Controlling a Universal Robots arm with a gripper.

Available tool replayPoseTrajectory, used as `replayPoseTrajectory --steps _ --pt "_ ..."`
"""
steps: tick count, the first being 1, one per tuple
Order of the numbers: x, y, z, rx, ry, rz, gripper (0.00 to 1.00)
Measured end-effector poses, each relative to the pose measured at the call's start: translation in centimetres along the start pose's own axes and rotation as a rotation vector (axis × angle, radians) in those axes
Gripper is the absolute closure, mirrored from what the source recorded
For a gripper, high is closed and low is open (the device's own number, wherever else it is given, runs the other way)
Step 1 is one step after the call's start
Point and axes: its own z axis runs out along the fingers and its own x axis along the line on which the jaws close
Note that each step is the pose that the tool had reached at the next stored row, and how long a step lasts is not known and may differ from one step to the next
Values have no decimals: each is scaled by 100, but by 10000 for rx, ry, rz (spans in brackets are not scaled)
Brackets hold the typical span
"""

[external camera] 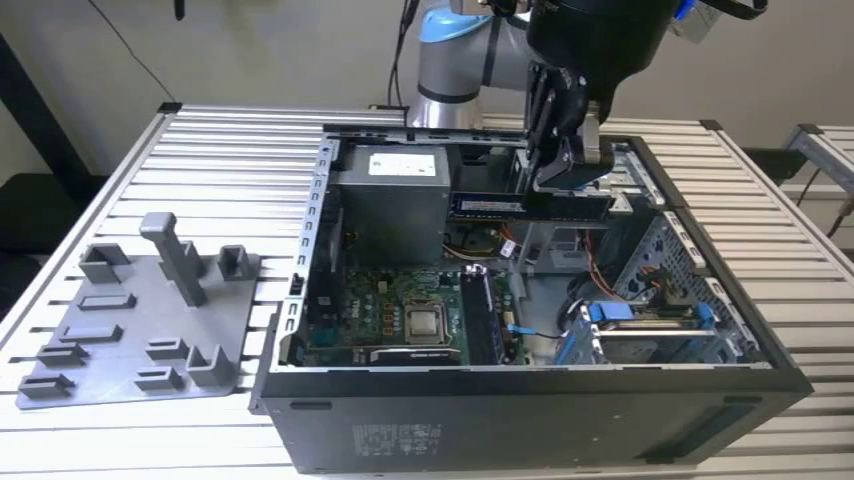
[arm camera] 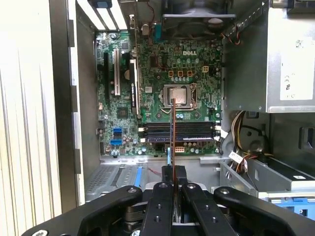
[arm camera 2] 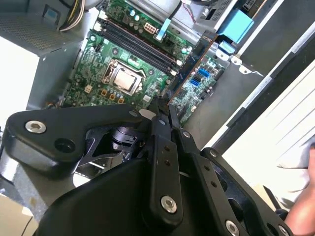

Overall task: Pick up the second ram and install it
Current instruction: 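Pick up the second ram and move it above second insertion slot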

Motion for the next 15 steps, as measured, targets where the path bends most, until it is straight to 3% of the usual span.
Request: replayPoseTrajectory --steps 7,15 --pt "-34 1 1 0 0 0 86" --pt "-228 8 8 0 -1 -1 86"
